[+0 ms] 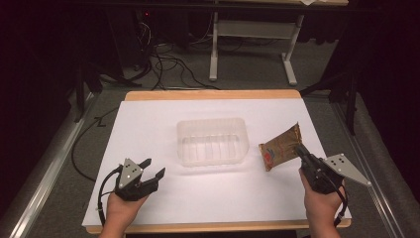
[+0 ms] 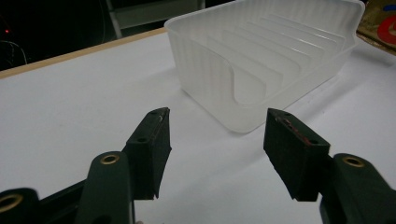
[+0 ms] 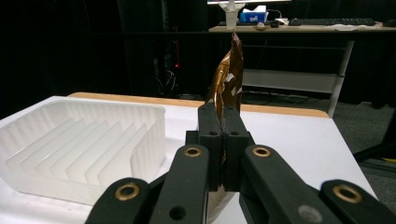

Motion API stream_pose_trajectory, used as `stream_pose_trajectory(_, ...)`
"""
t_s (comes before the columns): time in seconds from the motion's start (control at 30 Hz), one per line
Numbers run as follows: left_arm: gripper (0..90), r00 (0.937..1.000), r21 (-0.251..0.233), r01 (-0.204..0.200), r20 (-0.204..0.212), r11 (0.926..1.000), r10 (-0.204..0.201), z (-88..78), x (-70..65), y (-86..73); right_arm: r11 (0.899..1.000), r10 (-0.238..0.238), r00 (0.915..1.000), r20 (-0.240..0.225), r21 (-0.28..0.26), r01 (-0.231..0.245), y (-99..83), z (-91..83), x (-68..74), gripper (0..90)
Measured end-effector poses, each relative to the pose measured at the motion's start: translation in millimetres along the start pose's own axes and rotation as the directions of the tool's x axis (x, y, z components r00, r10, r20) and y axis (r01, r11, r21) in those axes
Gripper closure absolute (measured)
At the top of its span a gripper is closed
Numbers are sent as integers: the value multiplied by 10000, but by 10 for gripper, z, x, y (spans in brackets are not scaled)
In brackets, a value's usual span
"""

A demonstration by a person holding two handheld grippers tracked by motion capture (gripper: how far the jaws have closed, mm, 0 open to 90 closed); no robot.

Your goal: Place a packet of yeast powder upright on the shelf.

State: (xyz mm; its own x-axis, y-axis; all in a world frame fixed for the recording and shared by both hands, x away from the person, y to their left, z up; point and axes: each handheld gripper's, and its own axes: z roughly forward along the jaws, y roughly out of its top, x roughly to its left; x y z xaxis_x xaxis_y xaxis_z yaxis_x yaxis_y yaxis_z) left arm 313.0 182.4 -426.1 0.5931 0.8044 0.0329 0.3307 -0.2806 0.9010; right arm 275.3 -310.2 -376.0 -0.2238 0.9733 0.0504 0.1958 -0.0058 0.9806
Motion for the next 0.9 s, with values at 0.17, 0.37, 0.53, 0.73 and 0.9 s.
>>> stream_pose_trajectory(0.17, 416, 10000, -11, 58, -46, 10000, -58, -16, 7, -12, 9999, -89, 10000, 39, -88, 89, 27, 43, 34, 900)
stream_pose_trajectory(0.37, 416, 9999, -11, 110, -78, 9999, -111, -34, 20, -21, 9992, -65, 10000, 51, -388, 67, 96, 86, 66, 900)
stream_pose_trajectory(0.53, 417, 9999, -12, 121, -89, 9999, -122, -37, 27, -22, 9984, -180, 9997, 149, -542, 188, 155, 104, 99, 900)
stream_pose_trajectory(0.73, 416, 9999, -34, 98, -71, 9999, -98, -44, 29, -20, 9963, -276, 9987, 426, -799, 309, 247, 129, 140, 900)
stream_pose_trajectory(0.9, 416, 9999, -48, 110, -59, 9999, -110, -51, 32, -19, 9956, -347, 9973, 640, -849, 401, 282, 160, 163, 900)
